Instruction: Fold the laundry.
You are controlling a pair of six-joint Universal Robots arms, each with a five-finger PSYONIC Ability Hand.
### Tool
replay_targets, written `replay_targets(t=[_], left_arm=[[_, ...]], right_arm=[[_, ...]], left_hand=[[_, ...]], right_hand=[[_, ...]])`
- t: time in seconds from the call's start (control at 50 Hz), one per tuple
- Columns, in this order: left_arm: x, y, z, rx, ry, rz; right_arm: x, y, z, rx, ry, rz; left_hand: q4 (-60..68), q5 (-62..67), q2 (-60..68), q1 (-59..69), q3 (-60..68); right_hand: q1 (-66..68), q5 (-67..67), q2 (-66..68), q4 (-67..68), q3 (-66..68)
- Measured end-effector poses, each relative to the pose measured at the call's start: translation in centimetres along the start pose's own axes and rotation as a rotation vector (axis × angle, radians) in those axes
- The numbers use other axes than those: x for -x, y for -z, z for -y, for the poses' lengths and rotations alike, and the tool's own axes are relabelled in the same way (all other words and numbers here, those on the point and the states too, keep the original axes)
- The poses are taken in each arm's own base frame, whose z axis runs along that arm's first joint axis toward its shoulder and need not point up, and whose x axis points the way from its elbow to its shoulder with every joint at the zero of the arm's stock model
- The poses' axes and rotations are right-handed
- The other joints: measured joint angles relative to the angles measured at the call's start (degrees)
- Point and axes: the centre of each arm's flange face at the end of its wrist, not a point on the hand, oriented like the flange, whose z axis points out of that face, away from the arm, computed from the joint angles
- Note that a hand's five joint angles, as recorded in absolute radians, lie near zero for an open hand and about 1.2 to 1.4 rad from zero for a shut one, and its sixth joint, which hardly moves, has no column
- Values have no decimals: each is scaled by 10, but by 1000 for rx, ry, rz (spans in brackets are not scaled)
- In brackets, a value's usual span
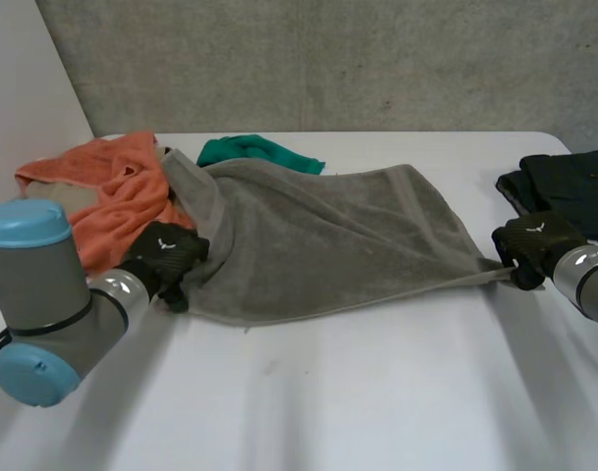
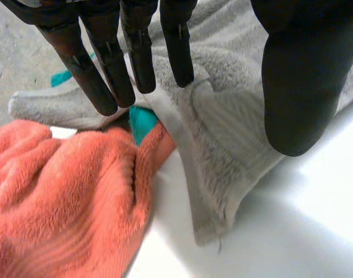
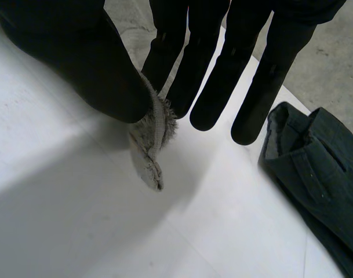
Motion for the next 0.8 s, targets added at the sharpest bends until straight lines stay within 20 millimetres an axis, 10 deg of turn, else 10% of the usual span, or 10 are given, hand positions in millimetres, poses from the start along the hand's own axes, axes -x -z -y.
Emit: replay_targets(t=[0.26,0.44,0.54,0.8], left_arm=[[14,-11,-25,45,-63,7],[6,-22,-23,3,-57,-55],[3,-20,-10,-30,-5,-77],[28,44,14,117,19,1]], right_arm=[[-3,-5,-4,9,3,-5],[-2,-2,-5,17,0,-1],[-4,2,-4,27,-3,0],[-21,48,1,155,115,69]], left_hand=[[-2,-1,-1,-1,-2],[370,367,368,368,360],[407,391,403,371,397],[407,391,403,371,397]], right_hand=[[0,0,0,0,0],[0,0,0,0,0],[0,0,0,0,0],[0,0,0,0,0]])
